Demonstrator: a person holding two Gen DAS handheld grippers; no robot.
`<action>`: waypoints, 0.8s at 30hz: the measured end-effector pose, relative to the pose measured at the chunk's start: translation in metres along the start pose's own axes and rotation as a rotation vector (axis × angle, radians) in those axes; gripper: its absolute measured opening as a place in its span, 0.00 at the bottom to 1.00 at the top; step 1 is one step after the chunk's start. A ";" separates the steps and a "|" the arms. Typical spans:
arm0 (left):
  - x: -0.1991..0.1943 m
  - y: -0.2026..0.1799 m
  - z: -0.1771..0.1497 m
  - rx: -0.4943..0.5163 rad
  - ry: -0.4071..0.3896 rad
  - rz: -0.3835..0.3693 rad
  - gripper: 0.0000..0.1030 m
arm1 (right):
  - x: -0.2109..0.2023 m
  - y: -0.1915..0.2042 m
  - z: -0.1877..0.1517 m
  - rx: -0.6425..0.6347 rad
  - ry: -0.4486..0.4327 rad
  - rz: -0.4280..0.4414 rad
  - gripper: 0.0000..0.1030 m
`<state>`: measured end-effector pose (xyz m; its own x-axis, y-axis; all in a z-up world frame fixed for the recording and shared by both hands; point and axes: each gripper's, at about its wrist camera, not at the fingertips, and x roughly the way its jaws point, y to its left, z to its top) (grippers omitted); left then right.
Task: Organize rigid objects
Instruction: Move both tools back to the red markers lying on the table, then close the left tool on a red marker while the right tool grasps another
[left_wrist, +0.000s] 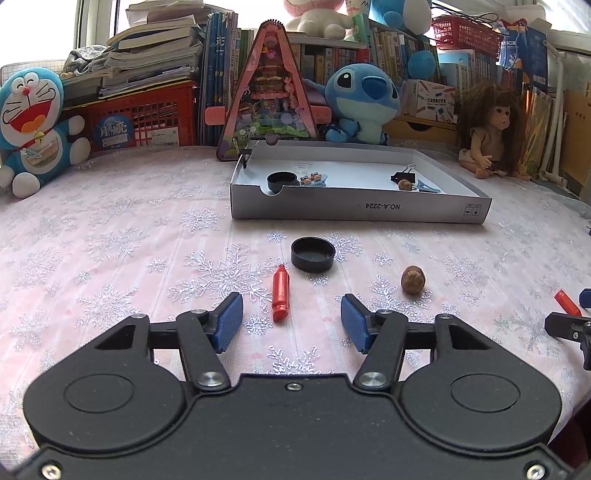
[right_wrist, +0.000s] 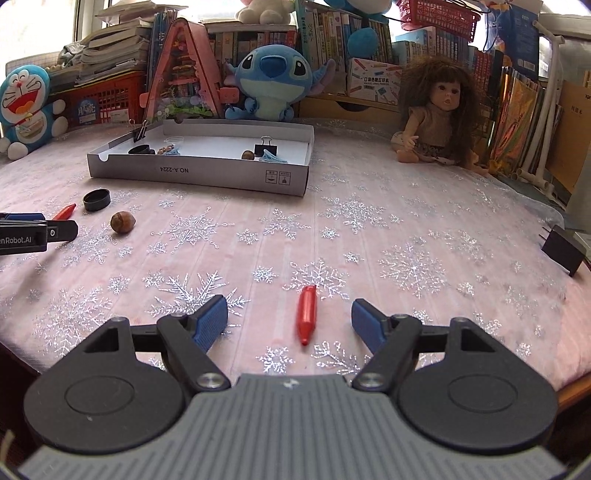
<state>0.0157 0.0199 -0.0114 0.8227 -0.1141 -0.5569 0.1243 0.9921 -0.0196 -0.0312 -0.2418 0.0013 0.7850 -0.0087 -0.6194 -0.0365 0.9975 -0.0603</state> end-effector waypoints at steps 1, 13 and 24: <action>0.000 0.000 0.000 0.001 0.000 0.000 0.54 | 0.000 0.000 0.000 0.002 0.000 0.000 0.81; 0.000 -0.003 -0.001 0.006 -0.001 0.002 0.51 | -0.003 0.008 -0.003 -0.029 -0.006 0.039 0.61; 0.000 -0.004 -0.001 0.011 -0.004 0.004 0.50 | -0.007 0.010 -0.006 -0.015 -0.044 0.045 0.23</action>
<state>0.0149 0.0163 -0.0126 0.8254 -0.1103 -0.5537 0.1268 0.9919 -0.0085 -0.0409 -0.2324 0.0006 0.8085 0.0400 -0.5871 -0.0816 0.9957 -0.0446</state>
